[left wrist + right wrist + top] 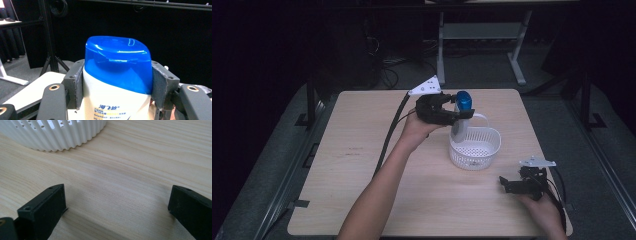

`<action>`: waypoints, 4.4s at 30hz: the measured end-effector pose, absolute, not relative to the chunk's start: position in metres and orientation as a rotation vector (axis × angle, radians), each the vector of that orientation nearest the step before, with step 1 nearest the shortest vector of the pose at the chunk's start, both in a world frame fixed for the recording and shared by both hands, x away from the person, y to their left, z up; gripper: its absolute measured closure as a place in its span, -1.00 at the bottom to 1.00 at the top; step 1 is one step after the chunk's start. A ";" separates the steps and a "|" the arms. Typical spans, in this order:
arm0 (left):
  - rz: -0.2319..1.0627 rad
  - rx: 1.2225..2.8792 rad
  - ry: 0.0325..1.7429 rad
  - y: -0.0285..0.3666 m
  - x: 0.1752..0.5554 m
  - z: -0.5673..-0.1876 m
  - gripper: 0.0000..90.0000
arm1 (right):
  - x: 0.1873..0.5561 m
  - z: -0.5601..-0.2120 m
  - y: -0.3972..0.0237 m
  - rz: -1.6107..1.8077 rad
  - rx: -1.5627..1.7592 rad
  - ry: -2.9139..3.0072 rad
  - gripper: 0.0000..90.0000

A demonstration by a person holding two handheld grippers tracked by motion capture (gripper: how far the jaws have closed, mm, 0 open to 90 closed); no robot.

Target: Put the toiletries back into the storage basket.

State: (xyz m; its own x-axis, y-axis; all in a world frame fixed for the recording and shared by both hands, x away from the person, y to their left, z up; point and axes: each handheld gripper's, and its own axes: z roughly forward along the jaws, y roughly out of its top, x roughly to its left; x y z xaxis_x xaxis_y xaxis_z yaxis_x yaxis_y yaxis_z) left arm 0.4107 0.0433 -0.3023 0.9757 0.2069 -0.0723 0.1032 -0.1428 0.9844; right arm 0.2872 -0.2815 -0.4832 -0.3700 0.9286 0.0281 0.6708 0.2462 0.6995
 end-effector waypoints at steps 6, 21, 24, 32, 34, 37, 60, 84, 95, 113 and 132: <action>0.093 1.705 0.230 0.040 0.412 -0.312 -0.17 | 0.287 -0.483 -0.281 0.895 1.461 2.134 -0.98; 0.081 1.712 0.266 0.041 0.421 -0.342 -0.17 | 0.287 -0.483 -0.281 0.894 1.464 2.133 -0.98; 0.085 1.715 0.270 0.040 0.422 -0.347 -0.17 | 0.287 -0.483 -0.281 0.895 1.464 2.133 -0.98; 0.089 1.724 0.276 0.039 0.424 -0.360 -0.17 | 0.287 -0.483 -0.281 0.896 1.463 2.134 -0.98; 0.089 1.728 0.275 0.038 0.424 -0.362 -0.17 | 0.287 -0.483 -0.281 0.896 1.463 2.134 -0.98; 0.090 1.735 0.270 0.037 0.423 -0.365 -0.17 | 0.287 -0.483 -0.281 0.896 1.463 2.134 -0.98; 0.093 1.741 0.279 0.030 0.419 -0.391 -0.17 | 0.287 -0.483 -0.281 0.896 1.463 2.134 -0.98; 0.114 1.772 0.290 0.025 0.415 -0.407 -0.18 | 0.287 -0.483 -0.281 0.896 1.462 2.134 -0.98; 0.115 1.774 0.285 0.026 0.415 -0.412 -0.18 | 0.287 -0.483 -0.281 0.895 1.462 2.134 -0.98; 0.135 1.771 0.289 0.028 0.412 -0.411 -0.27 | 0.287 -0.483 -0.281 0.893 1.461 2.133 -0.98; 0.168 1.816 0.354 0.037 0.412 -0.400 -0.71 | 0.287 -0.483 -0.281 0.894 1.461 2.133 -0.98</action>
State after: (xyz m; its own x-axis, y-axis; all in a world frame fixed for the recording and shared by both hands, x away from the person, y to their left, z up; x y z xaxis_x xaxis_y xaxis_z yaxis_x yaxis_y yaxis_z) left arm 0.4123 0.0371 -0.3999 0.9428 0.3260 -0.0696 0.1526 -0.2365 0.9596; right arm 0.2871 -0.2814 -0.4833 -0.3714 0.9281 0.0269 0.6701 0.2479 0.6996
